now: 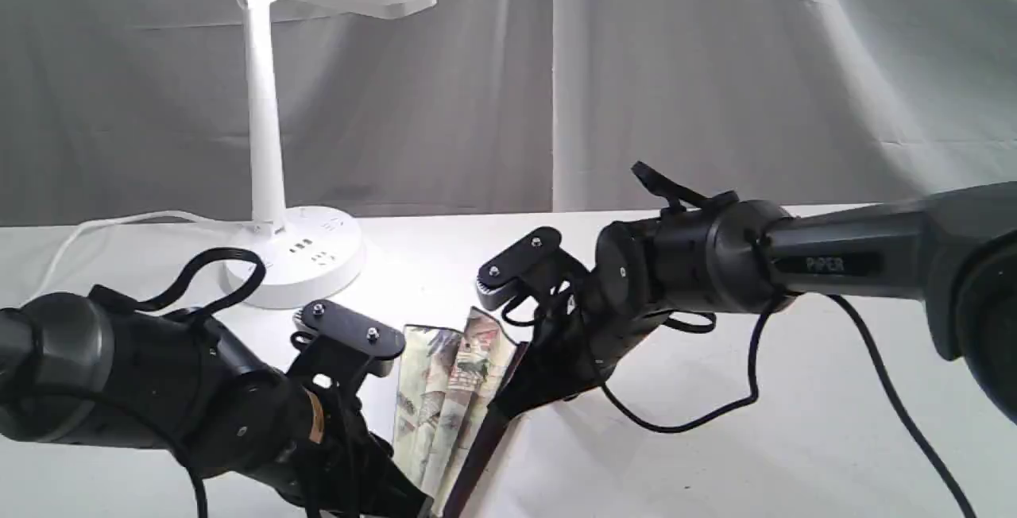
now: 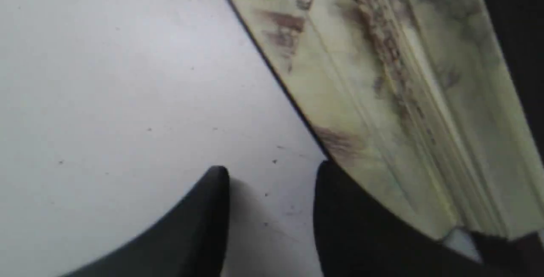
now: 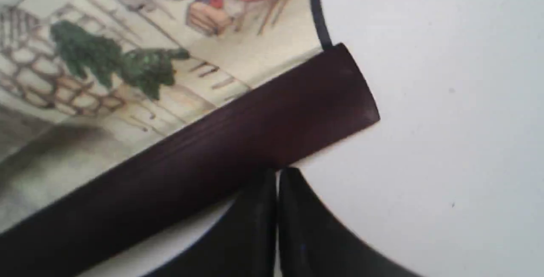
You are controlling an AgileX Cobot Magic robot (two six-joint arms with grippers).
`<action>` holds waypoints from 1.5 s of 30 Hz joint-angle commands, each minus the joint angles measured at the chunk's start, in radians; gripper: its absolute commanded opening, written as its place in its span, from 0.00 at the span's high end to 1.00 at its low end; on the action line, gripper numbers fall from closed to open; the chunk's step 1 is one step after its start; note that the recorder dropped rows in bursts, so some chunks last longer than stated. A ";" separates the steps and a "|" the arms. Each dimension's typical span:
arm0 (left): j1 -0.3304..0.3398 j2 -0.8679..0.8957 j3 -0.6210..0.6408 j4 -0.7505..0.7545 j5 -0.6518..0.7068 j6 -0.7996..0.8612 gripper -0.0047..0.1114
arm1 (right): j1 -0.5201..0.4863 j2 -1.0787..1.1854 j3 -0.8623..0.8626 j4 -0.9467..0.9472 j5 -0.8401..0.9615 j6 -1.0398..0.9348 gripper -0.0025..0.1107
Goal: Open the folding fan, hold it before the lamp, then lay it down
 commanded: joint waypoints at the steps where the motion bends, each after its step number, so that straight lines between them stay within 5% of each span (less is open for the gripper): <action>1: -0.023 0.021 0.014 -0.065 0.074 -0.002 0.66 | -0.001 0.033 0.006 0.011 -0.065 0.005 0.96; 9: -0.017 0.021 0.012 -0.009 0.077 -0.002 0.71 | -0.003 -0.006 0.006 -0.013 -0.025 0.005 0.96; 14: -0.017 -0.015 0.012 0.017 0.041 -0.009 0.96 | -0.003 -0.106 0.006 0.004 0.060 0.005 0.96; 21: -0.015 -0.139 0.014 0.014 0.116 -0.079 0.96 | -0.029 -0.178 0.006 0.004 0.139 0.168 0.96; 26: -0.015 -0.175 0.041 0.014 0.032 -0.110 0.96 | -0.091 -0.178 0.014 0.044 0.258 0.208 0.96; 28: -0.015 -0.168 0.059 0.014 -0.044 -0.114 0.96 | -0.128 -0.178 0.044 0.173 0.276 0.177 0.98; 36: -0.015 -0.152 0.075 -0.017 -0.154 -0.116 0.96 | -0.242 -0.178 0.295 1.210 0.311 -0.643 0.98; 39: -0.015 -0.143 0.075 -0.017 -0.182 -0.143 0.96 | -0.239 -0.178 0.366 1.396 0.317 -0.773 0.98; 45: -0.012 -0.098 0.075 -0.017 -0.242 -0.224 0.96 | -0.231 -0.178 0.386 1.466 0.301 -0.777 0.98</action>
